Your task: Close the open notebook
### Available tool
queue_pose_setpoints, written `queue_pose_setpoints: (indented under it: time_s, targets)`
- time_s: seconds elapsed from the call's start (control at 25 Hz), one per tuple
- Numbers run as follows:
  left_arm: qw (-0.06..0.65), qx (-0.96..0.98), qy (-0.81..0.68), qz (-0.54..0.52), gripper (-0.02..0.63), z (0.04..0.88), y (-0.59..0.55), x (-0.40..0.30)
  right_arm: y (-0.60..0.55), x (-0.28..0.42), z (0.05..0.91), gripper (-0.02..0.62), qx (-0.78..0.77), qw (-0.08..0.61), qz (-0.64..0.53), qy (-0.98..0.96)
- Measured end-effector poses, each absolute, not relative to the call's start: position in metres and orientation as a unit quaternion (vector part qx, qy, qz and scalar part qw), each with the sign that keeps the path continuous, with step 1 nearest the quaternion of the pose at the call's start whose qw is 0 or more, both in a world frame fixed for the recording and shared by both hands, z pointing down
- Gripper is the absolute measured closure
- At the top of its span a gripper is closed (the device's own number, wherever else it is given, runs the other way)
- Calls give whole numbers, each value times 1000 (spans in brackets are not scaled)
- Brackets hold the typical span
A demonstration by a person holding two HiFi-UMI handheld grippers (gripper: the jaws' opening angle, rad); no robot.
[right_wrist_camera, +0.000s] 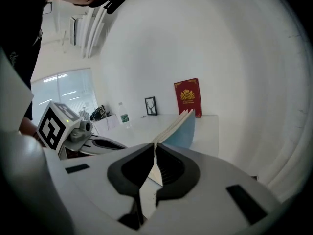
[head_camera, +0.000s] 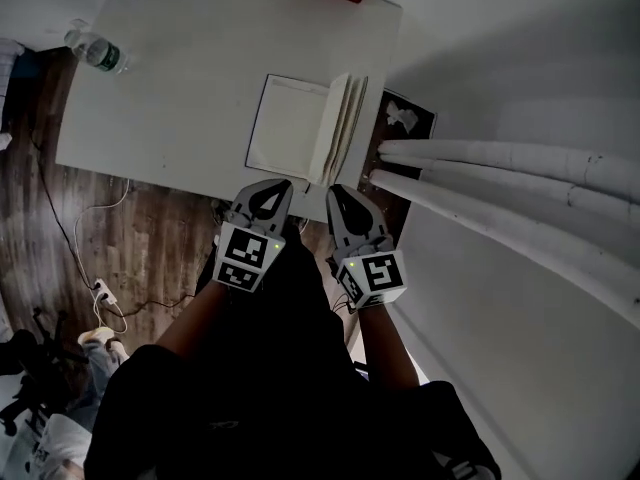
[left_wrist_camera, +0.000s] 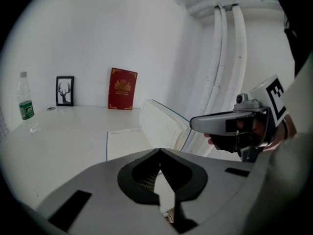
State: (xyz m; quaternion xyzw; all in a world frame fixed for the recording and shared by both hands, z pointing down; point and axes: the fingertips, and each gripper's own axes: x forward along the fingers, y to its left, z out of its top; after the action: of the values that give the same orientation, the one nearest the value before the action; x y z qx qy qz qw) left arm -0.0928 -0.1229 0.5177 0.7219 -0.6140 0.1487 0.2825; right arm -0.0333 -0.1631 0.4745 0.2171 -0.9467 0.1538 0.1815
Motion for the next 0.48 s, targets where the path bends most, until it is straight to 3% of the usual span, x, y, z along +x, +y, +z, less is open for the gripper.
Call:
queue_pose_setpoints:
  time_s: [0.48]
  targets:
    - [297,681,-658,126,603,529,-96,-139,-141,-86,480,558,157,217,118,-956]
